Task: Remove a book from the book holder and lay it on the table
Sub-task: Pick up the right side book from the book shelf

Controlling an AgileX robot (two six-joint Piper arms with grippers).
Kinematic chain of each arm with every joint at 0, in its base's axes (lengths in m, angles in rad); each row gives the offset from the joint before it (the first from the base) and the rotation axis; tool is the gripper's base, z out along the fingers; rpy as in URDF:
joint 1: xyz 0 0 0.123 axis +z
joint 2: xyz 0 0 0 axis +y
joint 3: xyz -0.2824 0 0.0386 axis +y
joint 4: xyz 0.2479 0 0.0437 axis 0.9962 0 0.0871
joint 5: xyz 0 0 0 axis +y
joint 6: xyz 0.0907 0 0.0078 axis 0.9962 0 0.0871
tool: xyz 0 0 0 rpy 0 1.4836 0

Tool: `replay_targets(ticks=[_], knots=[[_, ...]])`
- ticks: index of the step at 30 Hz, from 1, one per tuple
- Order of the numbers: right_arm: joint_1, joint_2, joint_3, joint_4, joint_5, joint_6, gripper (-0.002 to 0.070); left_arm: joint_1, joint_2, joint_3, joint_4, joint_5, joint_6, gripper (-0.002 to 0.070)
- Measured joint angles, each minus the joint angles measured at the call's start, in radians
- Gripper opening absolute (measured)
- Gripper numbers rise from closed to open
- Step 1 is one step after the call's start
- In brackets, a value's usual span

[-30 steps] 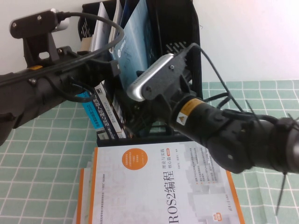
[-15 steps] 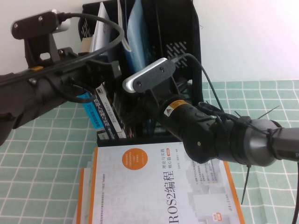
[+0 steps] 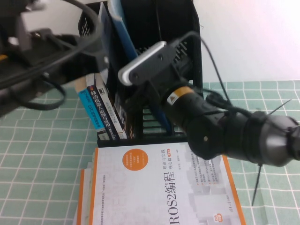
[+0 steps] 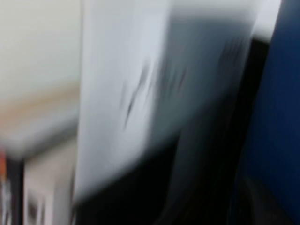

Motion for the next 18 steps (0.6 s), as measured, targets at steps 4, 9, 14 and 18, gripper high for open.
replay_targets(ticks=[4, 9, 14, 18], knots=[[0.004, -0.091, 0.000, -0.002, -0.051, -0.112, 0.0023, 0.000, -0.114, 0.000, 0.000, 0.009, 0.034, -0.0003], [0.006, -0.204, 0.000, -0.053, -0.065, -0.212, 0.0022, 0.000, -0.251, 0.000, 0.000, 0.015, 0.060, -0.0003], [0.010, -0.343, 0.000, -0.128, 0.033, -0.247, 0.0022, 0.000, -0.376, 0.000, 0.032, 0.042, 0.065, -0.0003], [0.010, -0.452, 0.000, -0.157, 0.207, -0.263, 0.0022, 0.000, -0.455, -0.005, 0.051, 0.082, 0.069, -0.0003]])
